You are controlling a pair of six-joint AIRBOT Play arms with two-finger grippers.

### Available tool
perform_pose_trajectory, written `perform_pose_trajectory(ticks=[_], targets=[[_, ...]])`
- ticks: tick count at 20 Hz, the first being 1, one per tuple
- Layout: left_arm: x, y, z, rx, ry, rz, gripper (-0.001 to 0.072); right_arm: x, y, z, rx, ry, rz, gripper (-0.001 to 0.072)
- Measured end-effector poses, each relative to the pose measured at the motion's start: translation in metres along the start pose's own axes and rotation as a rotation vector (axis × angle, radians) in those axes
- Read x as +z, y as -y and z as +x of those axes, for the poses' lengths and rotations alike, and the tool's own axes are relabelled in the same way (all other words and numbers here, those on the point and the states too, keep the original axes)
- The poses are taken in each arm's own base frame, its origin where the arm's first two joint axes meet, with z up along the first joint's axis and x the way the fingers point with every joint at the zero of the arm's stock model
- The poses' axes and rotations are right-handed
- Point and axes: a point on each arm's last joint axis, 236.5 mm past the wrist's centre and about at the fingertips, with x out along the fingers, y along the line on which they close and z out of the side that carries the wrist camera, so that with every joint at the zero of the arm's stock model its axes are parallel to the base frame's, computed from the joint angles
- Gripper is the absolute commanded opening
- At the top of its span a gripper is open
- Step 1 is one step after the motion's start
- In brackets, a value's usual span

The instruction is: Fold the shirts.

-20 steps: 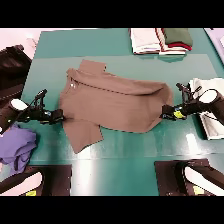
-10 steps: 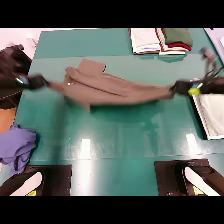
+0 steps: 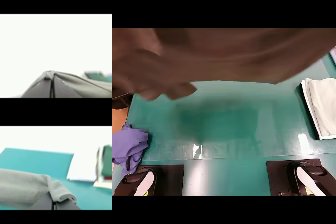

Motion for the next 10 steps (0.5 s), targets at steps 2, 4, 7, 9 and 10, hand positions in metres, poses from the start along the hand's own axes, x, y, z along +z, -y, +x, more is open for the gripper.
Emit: perform_pose_trajectory(ticks=[2, 4, 7, 9, 10], targets=[[0.025, 0.009, -0.015, 0.002, 0.068, 0.028, 0.0024, 0.017, -0.004, -0.019, -0.014, 0.031, -0.028, 0.0014], [0.023, 0.003, -0.013, 0.022, 0.060, 0.021, 0.0024, 0.022, -0.004, -0.023, -0.023, 0.014, -0.041, 0.0014], [-0.027, -0.021, 0.022, 0.037, -0.078, -0.053, 0.0024, -0.001, 0.008, 0.002, -0.031, -0.120, -0.024, 0.0014], [-0.091, -0.042, 0.055, 0.041, -0.242, -0.130, 0.0025, -0.037, 0.022, 0.034, -0.033, -0.267, 0.011, 0.0014], [-0.127, -0.052, 0.070, 0.041, -0.327, -0.176, 0.0024, -0.062, 0.030, 0.054, -0.032, -0.355, 0.036, 0.0014]])
